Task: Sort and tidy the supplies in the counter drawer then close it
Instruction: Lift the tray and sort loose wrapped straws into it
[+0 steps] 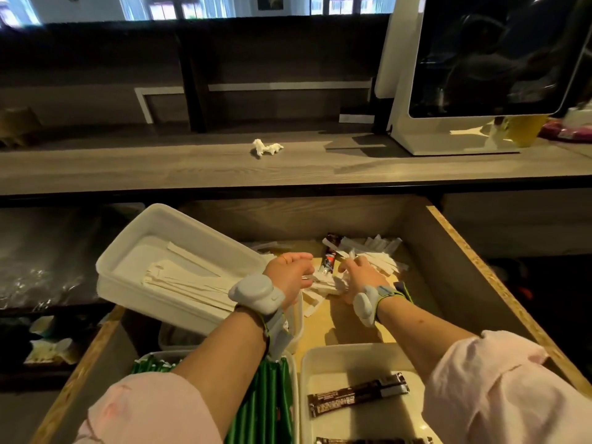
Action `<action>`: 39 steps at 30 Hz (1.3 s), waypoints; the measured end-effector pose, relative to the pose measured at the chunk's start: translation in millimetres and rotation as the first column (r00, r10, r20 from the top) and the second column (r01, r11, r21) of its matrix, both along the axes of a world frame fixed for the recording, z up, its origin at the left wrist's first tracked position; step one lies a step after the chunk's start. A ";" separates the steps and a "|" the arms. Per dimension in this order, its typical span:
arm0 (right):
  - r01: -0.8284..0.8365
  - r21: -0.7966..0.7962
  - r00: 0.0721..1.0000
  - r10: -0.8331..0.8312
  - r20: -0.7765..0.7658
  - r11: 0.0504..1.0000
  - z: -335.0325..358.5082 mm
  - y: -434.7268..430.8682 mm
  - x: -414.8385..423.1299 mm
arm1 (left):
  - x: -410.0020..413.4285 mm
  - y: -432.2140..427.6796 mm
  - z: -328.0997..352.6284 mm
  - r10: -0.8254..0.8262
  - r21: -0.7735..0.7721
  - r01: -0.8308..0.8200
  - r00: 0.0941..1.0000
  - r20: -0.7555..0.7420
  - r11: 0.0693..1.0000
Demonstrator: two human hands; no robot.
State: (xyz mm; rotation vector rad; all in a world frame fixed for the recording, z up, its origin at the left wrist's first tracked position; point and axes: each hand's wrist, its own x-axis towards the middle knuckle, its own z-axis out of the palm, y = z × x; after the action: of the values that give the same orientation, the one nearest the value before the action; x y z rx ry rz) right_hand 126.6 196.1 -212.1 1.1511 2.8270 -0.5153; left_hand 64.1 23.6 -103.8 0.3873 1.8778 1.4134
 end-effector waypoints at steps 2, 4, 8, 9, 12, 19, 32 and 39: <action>0.046 0.026 0.998 -0.047 0.039 0.999 -1.5 4.8 0.4 | 0.1 -2.4 0.8 -0.010 -0.001 0.010 1.000 0.004 1.000; 0.067 -0.026 0.994 -0.065 0.092 0.997 -1.5 5.4 0.2 | -1.5 -5.2 1.2 -0.012 0.003 0.012 1.000 0.008 1.000; -0.003 0.042 0.996 -0.001 0.086 0.999 7.5 -0.7 4.5 | -1.7 -5.9 2.6 -0.027 0.000 0.027 0.999 0.017 1.000; -0.014 0.039 0.997 0.011 0.082 0.999 8.9 -1.9 4.8 | -1.6 -6.2 2.6 -0.030 -0.002 0.030 0.999 0.015 1.000; -0.050 0.000 0.992 0.050 0.116 0.999 6.3 2.9 2.2 | -2.0 -6.3 2.4 -0.033 0.003 0.033 0.999 0.016 0.999; -0.212 -0.008 0.947 0.208 0.244 0.977 8.2 6.9 -12.1 | -2.1 -3.6 -3.4 -0.053 -0.003 0.053 0.999 -0.001 0.999; -0.224 0.057 0.913 0.190 0.360 0.973 23.2 -2.6 5.2 | -3.2 1.6 -7.8 -0.057 -0.024 0.057 0.998 0.009 0.998; -0.112 0.019 0.960 0.104 0.261 0.993 13.8 -22.2 13.4 | -1.6 -4.9 -4.9 -0.045 -0.026 0.046 0.999 0.021 0.999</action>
State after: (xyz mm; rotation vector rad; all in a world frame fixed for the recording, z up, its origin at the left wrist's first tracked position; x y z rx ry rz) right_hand 139.9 174.0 -198.2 0.9802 2.6613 -0.2871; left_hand 62.4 18.7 -108.7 0.3994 1.8580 1.3565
